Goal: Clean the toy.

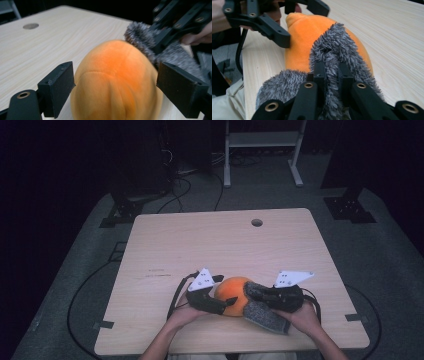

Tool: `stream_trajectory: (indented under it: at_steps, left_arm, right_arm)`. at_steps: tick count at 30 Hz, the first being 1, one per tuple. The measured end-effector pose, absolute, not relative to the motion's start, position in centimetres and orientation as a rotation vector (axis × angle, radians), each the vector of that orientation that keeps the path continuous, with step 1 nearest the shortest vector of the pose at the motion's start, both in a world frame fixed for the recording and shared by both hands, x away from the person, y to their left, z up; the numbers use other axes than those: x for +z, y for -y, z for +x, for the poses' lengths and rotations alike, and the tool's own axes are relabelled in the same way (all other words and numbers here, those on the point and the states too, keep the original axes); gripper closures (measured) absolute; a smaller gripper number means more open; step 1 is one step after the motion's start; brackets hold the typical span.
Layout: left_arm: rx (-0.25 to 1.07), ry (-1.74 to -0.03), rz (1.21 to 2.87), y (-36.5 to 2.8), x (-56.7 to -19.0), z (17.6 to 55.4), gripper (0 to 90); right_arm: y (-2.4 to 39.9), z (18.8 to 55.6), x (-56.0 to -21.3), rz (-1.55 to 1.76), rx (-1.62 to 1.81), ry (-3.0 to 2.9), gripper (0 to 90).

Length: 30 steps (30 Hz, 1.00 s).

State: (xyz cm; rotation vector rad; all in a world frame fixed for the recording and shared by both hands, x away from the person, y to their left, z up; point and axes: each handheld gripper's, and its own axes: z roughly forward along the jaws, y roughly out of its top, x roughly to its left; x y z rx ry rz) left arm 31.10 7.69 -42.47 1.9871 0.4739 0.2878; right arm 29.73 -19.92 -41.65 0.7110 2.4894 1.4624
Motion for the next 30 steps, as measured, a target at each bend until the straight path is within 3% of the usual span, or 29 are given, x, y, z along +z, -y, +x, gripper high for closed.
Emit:
stream_trajectory:
  at_steps: [2,5,12,19,25,28,29,30]
  left_arm:
    - [0.315,-0.455,1.992,-7.5,-42.9,30.8,28.2]
    - [0.337,-0.443,1.999,-7.7,-43.1,30.5,34.2]
    - [0.326,-0.430,1.990,-8.6,-43.6,30.1,37.0]
    - [0.341,-0.398,2.020,-9.3,-43.8,29.3,38.7]
    - [0.300,-0.419,2.002,-10.3,-44.1,29.3,35.8]
    - [0.276,-0.530,2.009,-10.1,-44.0,30.0,14.9]
    - [0.247,-0.535,2.004,-10.0,-44.1,30.1,13.7]
    - [0.266,-0.496,1.998,-10.0,-44.1,30.0,19.3]
  right_arm:
    - [20.0,29.6,-41.7,0.710,1.445,-2.490,80.3]
    - [21.1,29.7,-42.2,0.745,1.436,-2.485,80.4]
    - [23.5,30.2,-42.8,0.870,1.434,-2.481,80.3]
    - [20.8,30.2,-41.3,0.757,1.489,-2.478,80.3]
    - [22.0,30.5,-43.3,0.864,1.461,-2.517,80.4]
    - [22.5,30.3,-44.0,0.885,1.436,-2.531,80.3]
    - [22.5,30.3,-44.0,0.881,1.439,-2.528,80.3]
    - [22.4,30.3,-43.9,0.879,1.433,-2.526,80.3]
